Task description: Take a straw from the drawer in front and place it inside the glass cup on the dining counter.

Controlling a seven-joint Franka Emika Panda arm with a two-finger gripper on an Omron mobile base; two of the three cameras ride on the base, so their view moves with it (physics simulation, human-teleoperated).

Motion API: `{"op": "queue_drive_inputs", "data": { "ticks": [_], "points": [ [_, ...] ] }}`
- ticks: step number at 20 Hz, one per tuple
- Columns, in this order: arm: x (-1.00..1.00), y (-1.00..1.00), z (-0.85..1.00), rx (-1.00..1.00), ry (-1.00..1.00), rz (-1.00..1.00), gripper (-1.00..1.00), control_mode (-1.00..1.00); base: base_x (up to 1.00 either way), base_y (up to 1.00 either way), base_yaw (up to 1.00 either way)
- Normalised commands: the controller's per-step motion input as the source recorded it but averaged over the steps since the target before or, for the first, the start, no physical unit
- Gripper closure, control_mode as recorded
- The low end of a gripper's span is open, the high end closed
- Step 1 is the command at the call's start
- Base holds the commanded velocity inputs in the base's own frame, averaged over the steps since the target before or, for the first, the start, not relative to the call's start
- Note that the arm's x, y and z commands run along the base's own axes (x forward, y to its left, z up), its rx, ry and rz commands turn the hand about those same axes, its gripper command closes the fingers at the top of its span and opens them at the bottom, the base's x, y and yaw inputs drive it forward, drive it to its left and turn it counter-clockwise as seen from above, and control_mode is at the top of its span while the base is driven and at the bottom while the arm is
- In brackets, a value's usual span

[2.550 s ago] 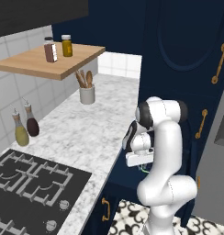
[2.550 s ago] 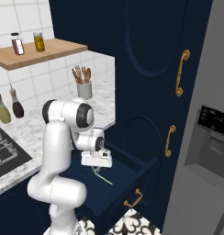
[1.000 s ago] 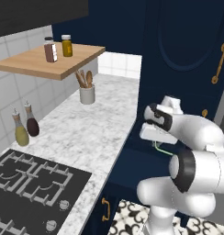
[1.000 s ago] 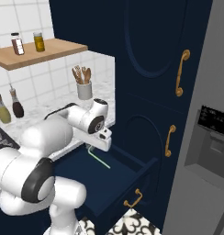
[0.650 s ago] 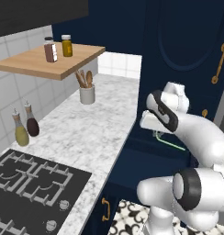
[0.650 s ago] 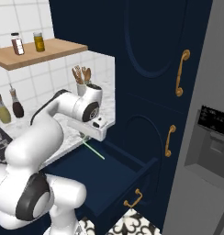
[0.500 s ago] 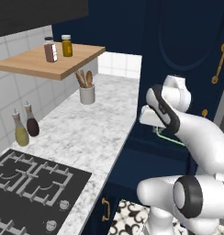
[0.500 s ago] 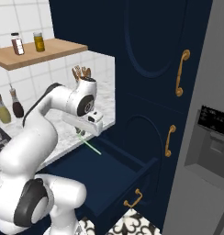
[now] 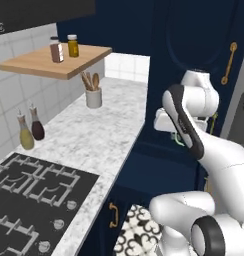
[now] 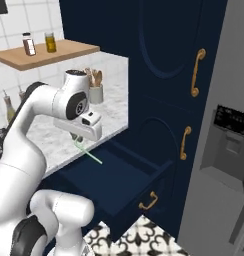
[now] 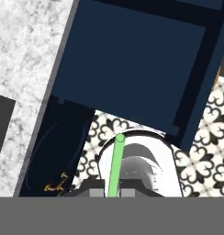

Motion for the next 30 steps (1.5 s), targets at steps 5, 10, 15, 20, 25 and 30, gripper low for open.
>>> {"op": "queue_drive_inputs", "data": {
  "ticks": [5,10,15,20,25,30],
  "points": [
    [0.00,0.00,0.00,0.00,0.00,0.00,1.00,1.00,-1.00,0.00,-0.16],
    [0.00,0.00,0.00,0.00,0.00,0.00,1.00,1.00,-0.63,-0.24,-0.52],
    [0.00,0.00,0.00,0.00,0.00,0.00,1.00,1.00,-0.03,-0.42,-0.73],
    [0.00,0.00,0.00,0.00,0.00,0.00,1.00,1.00,0.00,-0.59,-0.71],
    [0.00,0.00,0.00,0.00,0.00,0.00,1.00,1.00,0.00,-0.63,-0.69],
    [0.00,0.00,0.00,0.00,0.00,0.00,1.00,1.00,0.07,-0.62,-0.66]
  ]
}}
